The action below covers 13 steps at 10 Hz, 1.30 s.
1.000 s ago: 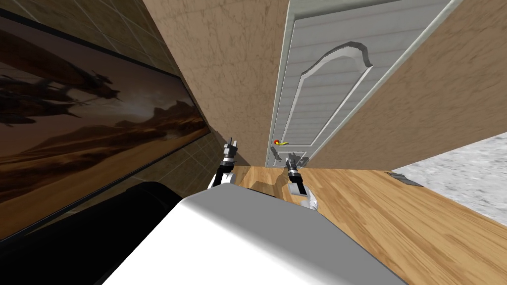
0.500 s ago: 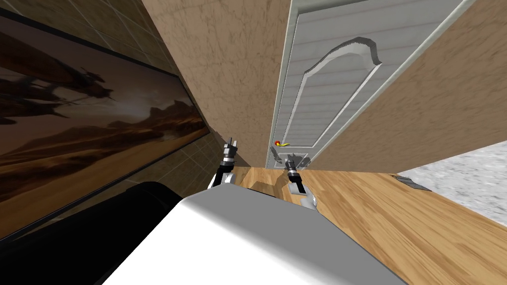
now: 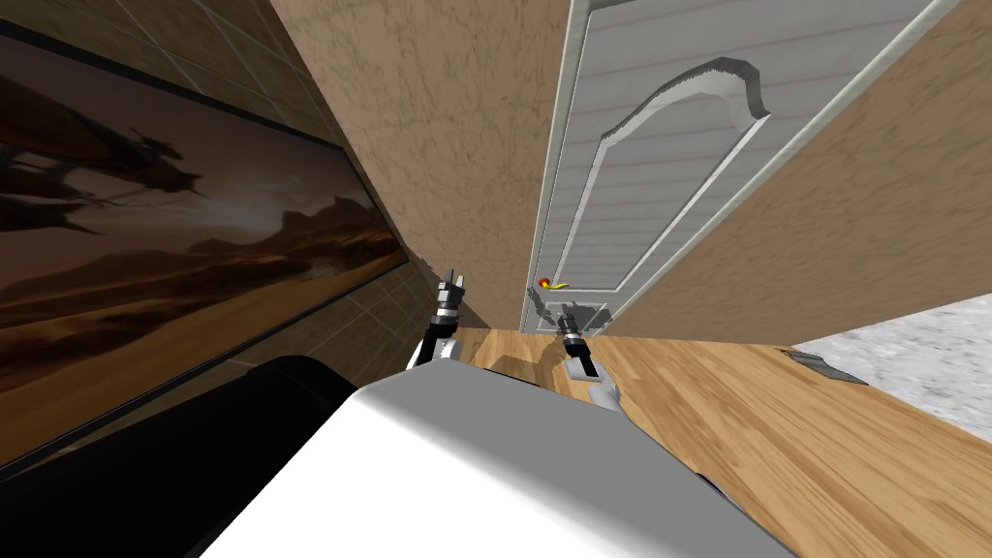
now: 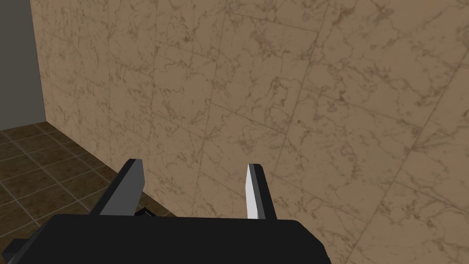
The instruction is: Pull the door open
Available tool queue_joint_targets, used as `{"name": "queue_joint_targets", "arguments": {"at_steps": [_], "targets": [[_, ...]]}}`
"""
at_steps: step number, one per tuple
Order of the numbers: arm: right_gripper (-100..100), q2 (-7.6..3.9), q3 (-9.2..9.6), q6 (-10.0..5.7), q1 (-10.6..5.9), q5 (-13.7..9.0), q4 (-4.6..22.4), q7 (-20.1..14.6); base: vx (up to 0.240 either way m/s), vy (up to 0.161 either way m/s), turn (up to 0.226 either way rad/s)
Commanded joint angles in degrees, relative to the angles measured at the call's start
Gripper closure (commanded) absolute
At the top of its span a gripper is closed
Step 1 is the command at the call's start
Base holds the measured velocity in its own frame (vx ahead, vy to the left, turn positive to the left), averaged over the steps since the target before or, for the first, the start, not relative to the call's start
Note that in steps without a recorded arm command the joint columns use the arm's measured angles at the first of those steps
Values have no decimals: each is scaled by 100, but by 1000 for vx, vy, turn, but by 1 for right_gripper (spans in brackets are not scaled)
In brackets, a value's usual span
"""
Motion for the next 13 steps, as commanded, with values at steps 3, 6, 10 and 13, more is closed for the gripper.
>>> {"name": "queue_joint_targets", "arguments": {"at_steps": [3, 6, 10, 13], "targets": [[-100, -58, 40, -87, -168, -29, 442, -80, 50, -8, 15], [-100, -129, 89, -179, -364, -63, 875, -168, 62, -8, 21], [-100, -221, 152, -300, -621, -108, 1441, -284, 63, -7, 17], [-100, -270, 187, -365, -760, -132, 1748, -347, 64, -8, 16]]}}
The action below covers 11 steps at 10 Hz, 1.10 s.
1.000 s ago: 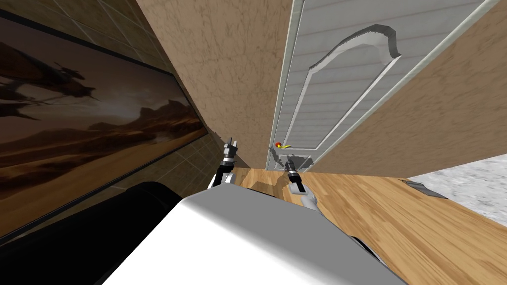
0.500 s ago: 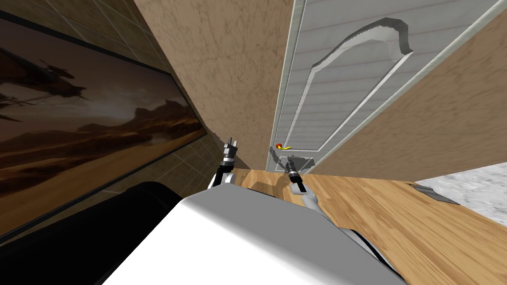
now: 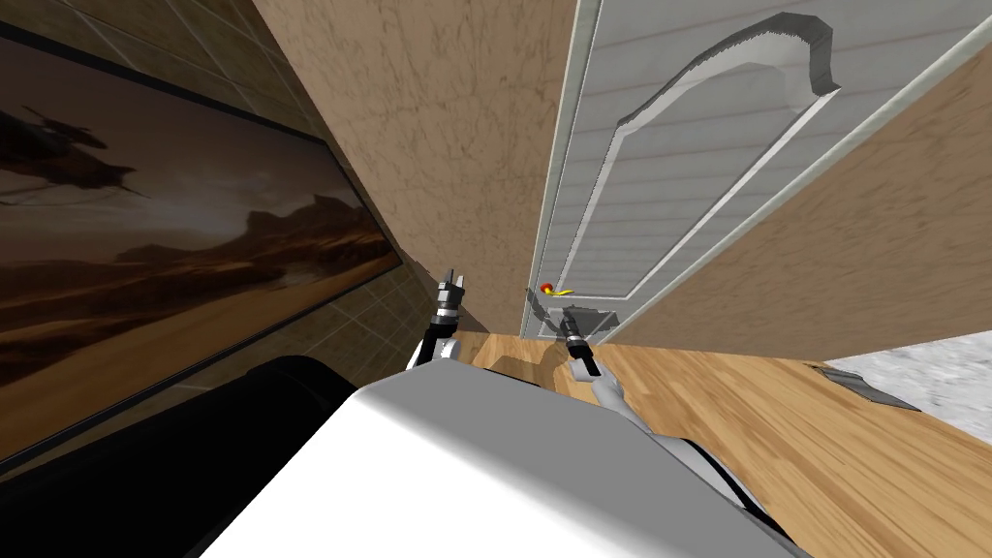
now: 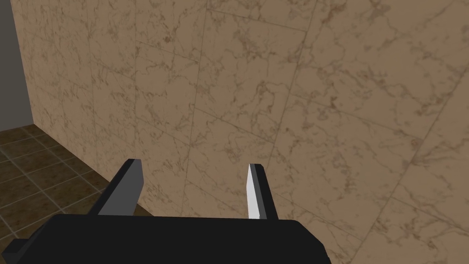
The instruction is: Pull the door open
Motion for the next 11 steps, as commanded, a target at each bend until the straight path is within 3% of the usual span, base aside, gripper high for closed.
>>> {"name": "queue_joint_targets", "arguments": {"at_steps": [1, 2, 6, 8, 9, 10, 11], "targets": [[-100, -32, 24, -74, -126, -19, 276, -47, 70, -17, 20], [-100, -32, 24, -74, -126, -19, 276, -47, 50, -17, 10], [-100, -101, 73, -167, -324, -53, 713, -136, 61, -10, 14], [-100, -118, 85, -189, -371, -61, 816, -157, 60, -5, 8], [-100, -113, 80, -159, -334, -57, 733, -147, 31, -2, 3], [-100, -273, 18, -272, -240, -107, 801, -254, 120, 66, 212], [-100, -323, -2, -306, -209, -122, 820, -286, 170, 92, 158]]}}
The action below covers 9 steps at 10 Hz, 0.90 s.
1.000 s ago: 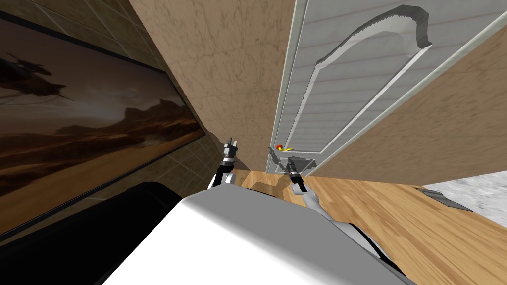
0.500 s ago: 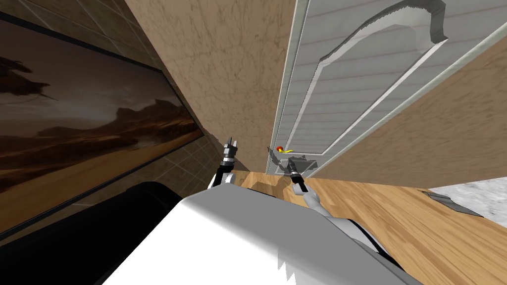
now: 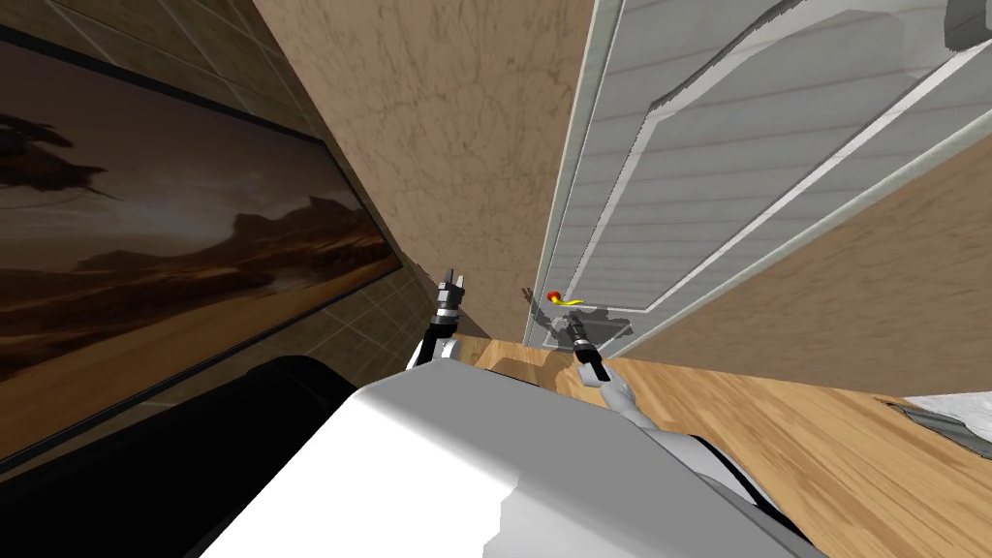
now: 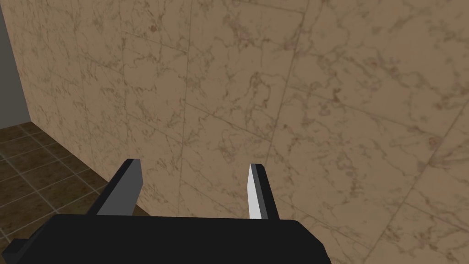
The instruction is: Pull the door open
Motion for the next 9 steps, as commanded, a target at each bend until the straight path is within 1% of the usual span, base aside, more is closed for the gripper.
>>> {"name": "queue_joint_targets", "arguments": {"at_steps": [1, 2, 3, 4, 5, 6, 7, 8, 9], "targets": [[-100, -40, -17, -108, -55, -15, 177, -42, 112, 52, -5], [-100, -210, -84, -224, 49, -67, 242, -153, 171, 65, 162], [-100, -210, -84, -224, 49, -67, 242, -153, 152, 53, 114], [-100, -394, -157, -351, 162, -124, 312, -273, 158, 84, 219], [-100, -394, -157, -351, 162, -124, 312, -273, 129, 65, 107], [-100, -394, -157, -351, 162, -124, 467, -273, 56, 28, -14], [-100, -394, -157, -351, 162, -124, 312, -273, 7, 9, -26], [-100, -568, -226, -471, 270, -178, 379, -387, 98, 26, 197], [-100, -620, -246, -506, 301, -194, 399, -421, 167, 31, 244]]}}
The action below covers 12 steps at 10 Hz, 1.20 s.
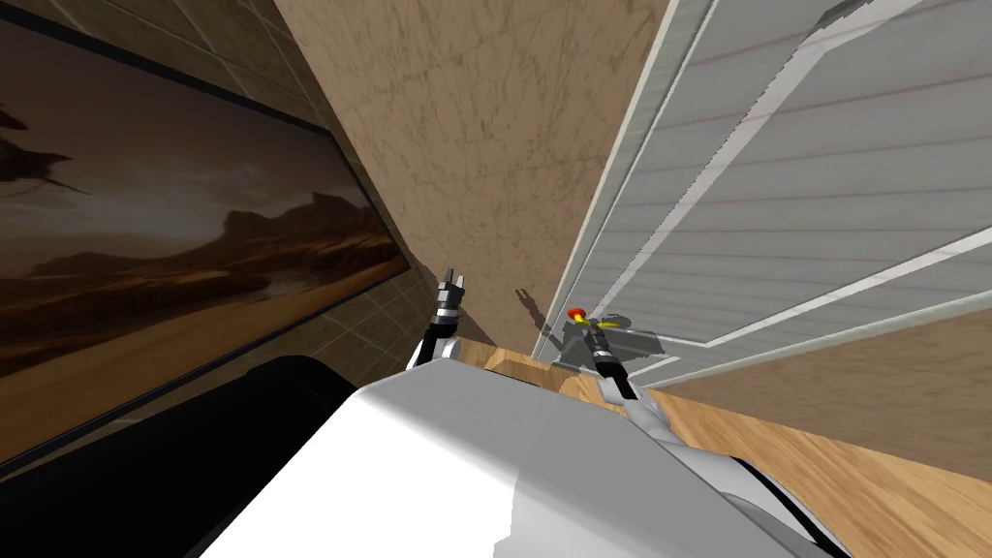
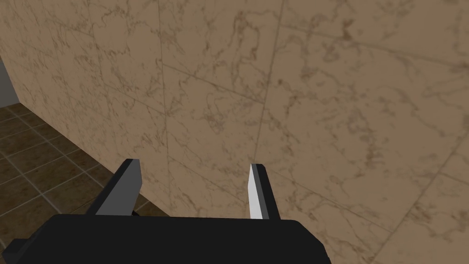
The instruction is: Pull the door open
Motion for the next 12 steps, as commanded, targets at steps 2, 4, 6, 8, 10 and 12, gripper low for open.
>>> {"name": "queue_joint_targets", "arguments": {"at_steps": [2, 4, 6, 8, 10, 12], "targets": [[-100, -248, -84, -158, 195, -68, 10, -174, 174, 24, 92], [-100, -240, -82, -55, 227, -67, -123, -155, 94, 14, 23], [100, -240, -82, -55, 227, -67, -123, -155, -10, -1, -1], [100, -240, -82, -55, 227, -67, -123, -155, -17, -3, 7], [100, -240, -82, -55, 227, -67, -123, -155, -3, 0, -1], [100, -227, -78, -51, 233, -67, -116, -160, -115, -19, 23]]}}
